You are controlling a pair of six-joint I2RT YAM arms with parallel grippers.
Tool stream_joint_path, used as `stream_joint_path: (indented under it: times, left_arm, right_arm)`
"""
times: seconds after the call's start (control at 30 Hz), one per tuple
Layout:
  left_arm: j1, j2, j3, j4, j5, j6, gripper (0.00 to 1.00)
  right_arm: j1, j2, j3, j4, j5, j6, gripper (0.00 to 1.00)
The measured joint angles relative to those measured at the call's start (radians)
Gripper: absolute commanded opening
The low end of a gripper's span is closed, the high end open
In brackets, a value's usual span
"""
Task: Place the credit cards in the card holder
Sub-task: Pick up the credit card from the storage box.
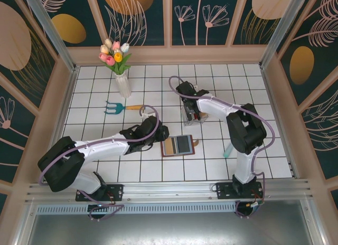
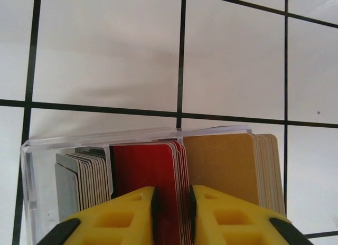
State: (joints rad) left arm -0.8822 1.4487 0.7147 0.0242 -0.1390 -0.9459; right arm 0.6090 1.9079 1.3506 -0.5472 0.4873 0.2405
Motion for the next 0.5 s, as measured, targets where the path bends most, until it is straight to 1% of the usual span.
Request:
stream_joint_path:
  times: [0.27, 0.5]
  left_arm:
    - [0.000, 0.003, 0.000, -0.002, 0.000, 0.000, 0.43]
    - [0.000, 0.012, 0.000, -0.003, 0.005, 0.000, 0.43]
  right_arm:
    - [0.010, 0.002, 0.001, -0.005, 0.068, 0.000, 0.17]
    - [0.010, -0.002, 0.001, -0.012, 0.096, 0.000, 0.10]
